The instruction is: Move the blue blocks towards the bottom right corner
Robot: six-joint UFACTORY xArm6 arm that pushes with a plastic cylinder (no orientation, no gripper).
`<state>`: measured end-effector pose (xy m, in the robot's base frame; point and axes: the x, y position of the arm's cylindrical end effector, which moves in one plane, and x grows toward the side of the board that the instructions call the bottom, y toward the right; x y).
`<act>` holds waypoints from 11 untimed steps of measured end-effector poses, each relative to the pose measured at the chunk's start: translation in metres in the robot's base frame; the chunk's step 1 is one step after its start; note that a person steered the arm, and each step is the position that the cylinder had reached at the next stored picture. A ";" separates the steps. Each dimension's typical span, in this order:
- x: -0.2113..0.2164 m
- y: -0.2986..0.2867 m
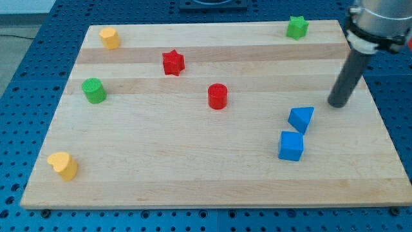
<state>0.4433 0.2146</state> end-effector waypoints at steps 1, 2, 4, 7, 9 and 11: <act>0.013 -0.035; 0.012 -0.065; 0.049 -0.069; 0.070 -0.096; 0.046 -0.143; 0.106 -0.103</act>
